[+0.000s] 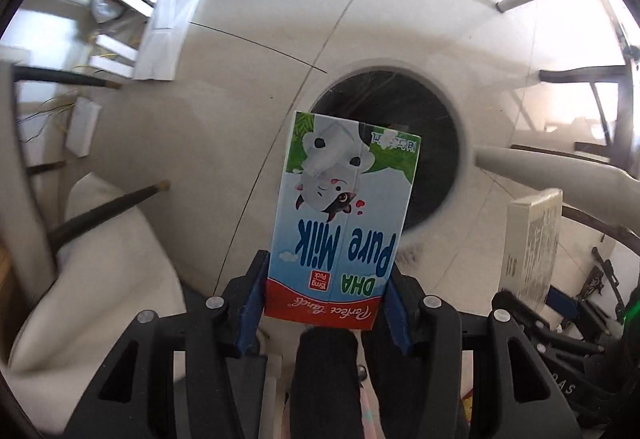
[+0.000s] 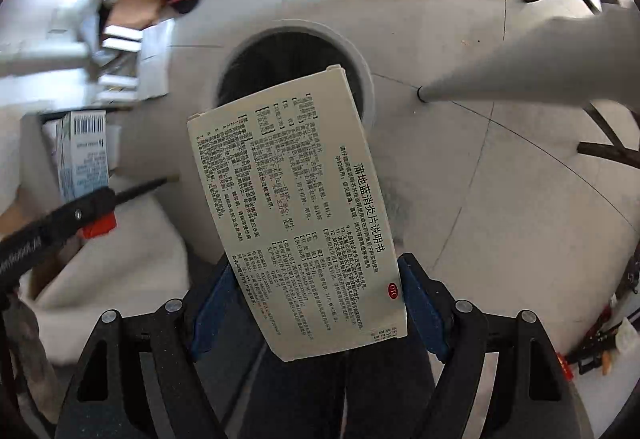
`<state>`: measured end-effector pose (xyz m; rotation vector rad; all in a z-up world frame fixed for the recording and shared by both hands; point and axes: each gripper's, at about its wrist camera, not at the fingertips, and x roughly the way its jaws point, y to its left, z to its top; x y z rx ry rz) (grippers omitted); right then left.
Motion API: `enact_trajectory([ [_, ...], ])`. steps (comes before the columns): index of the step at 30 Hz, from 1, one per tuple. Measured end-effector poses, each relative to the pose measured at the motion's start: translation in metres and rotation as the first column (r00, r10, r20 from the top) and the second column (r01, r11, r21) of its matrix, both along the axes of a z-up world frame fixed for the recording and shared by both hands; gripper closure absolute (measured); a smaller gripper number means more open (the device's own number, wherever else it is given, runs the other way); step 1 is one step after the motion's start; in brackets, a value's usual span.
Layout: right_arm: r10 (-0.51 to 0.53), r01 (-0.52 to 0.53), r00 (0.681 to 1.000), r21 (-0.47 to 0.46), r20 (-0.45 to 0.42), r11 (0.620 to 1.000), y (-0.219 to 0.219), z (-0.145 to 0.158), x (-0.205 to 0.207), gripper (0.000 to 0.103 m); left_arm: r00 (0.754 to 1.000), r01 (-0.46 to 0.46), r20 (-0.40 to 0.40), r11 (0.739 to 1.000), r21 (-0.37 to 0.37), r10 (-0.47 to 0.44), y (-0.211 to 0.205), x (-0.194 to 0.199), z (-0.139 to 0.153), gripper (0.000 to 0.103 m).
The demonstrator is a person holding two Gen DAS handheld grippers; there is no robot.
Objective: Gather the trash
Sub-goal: 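Carry the carton and leaflet down over the bin and open both tools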
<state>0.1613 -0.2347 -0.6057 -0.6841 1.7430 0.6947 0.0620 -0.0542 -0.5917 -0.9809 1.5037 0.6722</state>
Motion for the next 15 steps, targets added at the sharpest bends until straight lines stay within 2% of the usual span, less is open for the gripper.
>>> enact_trajectory([
  [5, 0.004, -0.004, 1.0, -0.031, 0.003, 1.0, 0.026, -0.069, 0.016, 0.022, 1.0, 0.029, 0.01, 0.999, -0.039, -0.029, 0.006, 0.017, -0.049, 0.054],
  [11, 0.018, -0.018, 1.0, -0.042, -0.007, 0.999, 0.026, -0.103, 0.026, 0.022, 0.997, 0.079, 0.026, 0.994, -0.076, -0.077, 0.007, 0.031, -0.071, 0.054],
  [15, 0.015, -0.016, 1.0, -0.042, -0.015, 0.999, 0.031, -0.116, 0.028, 0.022, 0.996, 0.079, 0.04, 0.993, -0.088, -0.076, 0.006, 0.035, -0.072, 0.053],
])
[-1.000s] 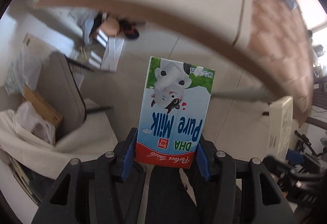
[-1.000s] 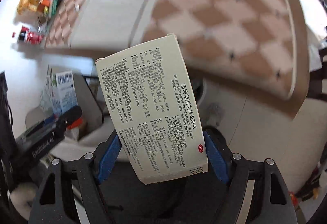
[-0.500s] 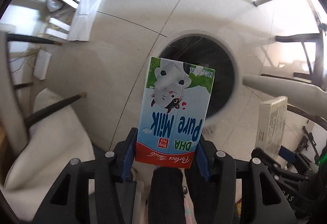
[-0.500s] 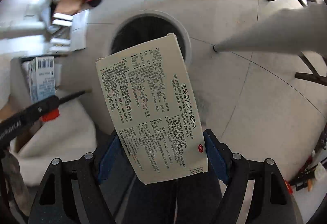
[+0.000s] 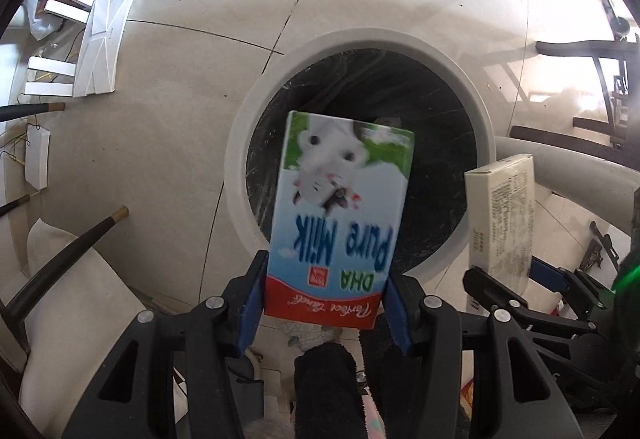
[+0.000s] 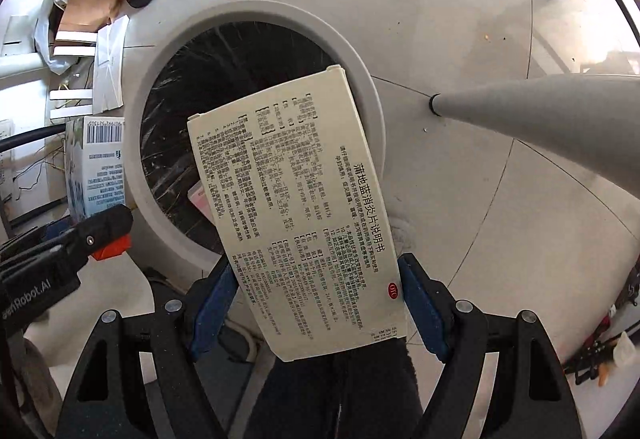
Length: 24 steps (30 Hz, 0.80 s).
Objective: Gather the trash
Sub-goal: 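Carry the carton and leaflet down over the bin and open both tools, then raise both tools back over the table toward the wrappers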
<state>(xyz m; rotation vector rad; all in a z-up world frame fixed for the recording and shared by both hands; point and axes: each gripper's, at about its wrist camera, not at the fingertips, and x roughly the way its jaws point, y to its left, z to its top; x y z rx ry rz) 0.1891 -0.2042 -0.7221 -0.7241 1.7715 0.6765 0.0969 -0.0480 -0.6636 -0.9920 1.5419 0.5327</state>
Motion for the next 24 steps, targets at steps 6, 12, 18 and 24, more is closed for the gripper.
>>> enact_trajectory([
  [6, 0.003, -0.002, 1.0, 0.007, -0.027, 1.0, 0.004, -0.01, -0.002, 0.021, 1.0, -0.01, -0.005, 0.999, 0.053, 0.011, 0.006, -0.006, 0.003, 0.02],
  [12, 0.013, -0.012, 1.0, 0.033, -0.021, 0.999, 0.001, -0.005, -0.003, 0.0, 0.999, -0.013, -0.04, 0.996, 0.09, 0.017, 0.006, -0.021, 0.012, 0.003],
  [18, 0.009, -0.011, 0.999, 0.046, 0.047, 0.999, -0.008, 0.029, -0.004, 0.0, 0.998, -0.02, -0.048, 0.989, 0.149, 0.027, -0.002, -0.038, 0.04, 0.003],
  [24, -0.007, -0.001, 0.993, 0.066, 0.114, 0.998, -0.017, 0.078, -0.011, 0.0, 0.998, -0.003, -0.057, 0.977, 0.215, 0.016, -0.02, -0.052, 0.088, 0.003],
])
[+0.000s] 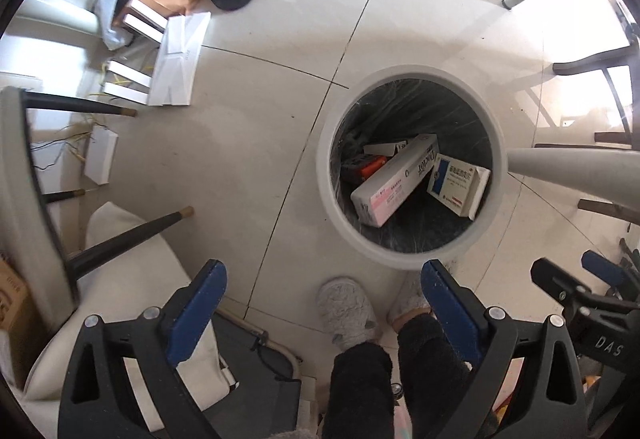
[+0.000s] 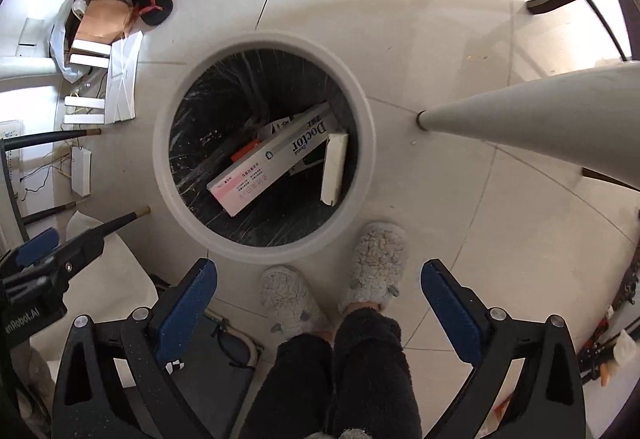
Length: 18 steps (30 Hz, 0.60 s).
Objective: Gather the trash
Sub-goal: 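Raise both tools back over the table toward the wrappers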
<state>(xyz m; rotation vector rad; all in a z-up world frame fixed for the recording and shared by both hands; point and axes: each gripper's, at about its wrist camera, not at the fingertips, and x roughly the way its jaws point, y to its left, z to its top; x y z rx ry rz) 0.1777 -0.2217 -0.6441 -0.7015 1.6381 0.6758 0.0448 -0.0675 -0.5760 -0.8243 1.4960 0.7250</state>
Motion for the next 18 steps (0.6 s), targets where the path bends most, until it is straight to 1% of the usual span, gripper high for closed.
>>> enact_trajectory([
  [5, -0.012, 0.011, 0.999, 0.023, 0.039, 1.0, -0.009, 0.053, -0.012, 0.0, 1.0, -0.005, 0.004, 1.0, 0.024, 0.005, -0.012, -0.015, 0.048, 0.003],
  [9, -0.025, 0.023, 0.998, 0.038, 0.055, 0.999, -0.019, 0.098, -0.02, 0.0, 1.0, -0.011, 0.013, 1.0, 0.022, 0.01, -0.022, -0.026, 0.09, 0.003],
  [18, -0.032, 0.027, 0.997, 0.083, 0.064, 0.996, -0.045, 0.219, -0.037, 0.0, 0.999, -0.012, 0.049, 0.997, 0.076, 0.008, -0.048, -0.045, 0.198, 0.003],
])
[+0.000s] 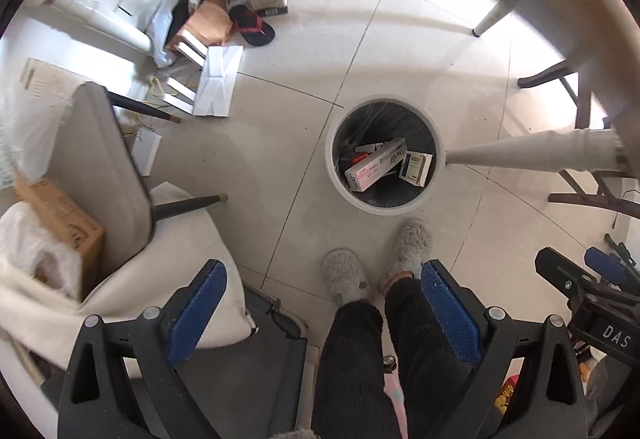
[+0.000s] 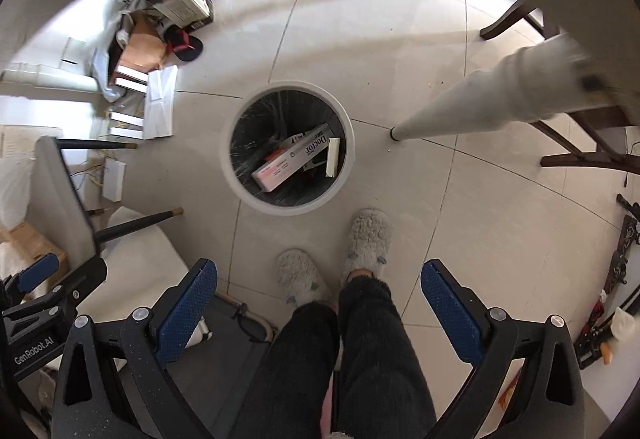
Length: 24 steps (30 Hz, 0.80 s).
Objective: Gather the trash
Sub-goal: 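Raise both tools back over the table toward the wrappers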
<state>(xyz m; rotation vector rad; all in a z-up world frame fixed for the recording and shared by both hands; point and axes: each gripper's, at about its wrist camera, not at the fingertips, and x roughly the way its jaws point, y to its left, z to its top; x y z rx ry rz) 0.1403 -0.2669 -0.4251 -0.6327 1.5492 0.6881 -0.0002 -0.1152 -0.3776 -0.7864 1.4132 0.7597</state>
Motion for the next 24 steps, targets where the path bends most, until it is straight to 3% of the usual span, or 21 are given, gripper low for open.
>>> enact_trajectory([
  [13, -0.001, 0.001, 1.0, 0.138, -0.003, 0.99, -0.016, 0.182, -0.001, 0.0, 0.995, -0.02, 0.099, 0.994, 0.109, 0.009, -0.007, -0.012, 0.149, 0.003],
  [20, -0.066, 0.063, 0.998, 0.271, 0.002, 0.96, 0.01, 0.264, 0.054, 0.0, 0.989, -0.043, 0.151, 0.968, 0.248, 0.005, 0.036, 0.038, 0.218, 0.003],
  [24, -0.123, 0.111, 0.992, 0.31, 0.021, 0.944, 0.034, 0.288, 0.112, 0.0, 0.986, -0.086, 0.16, 0.963, 0.256, 0.046, 0.078, 0.081, 0.236, 0.001],
])
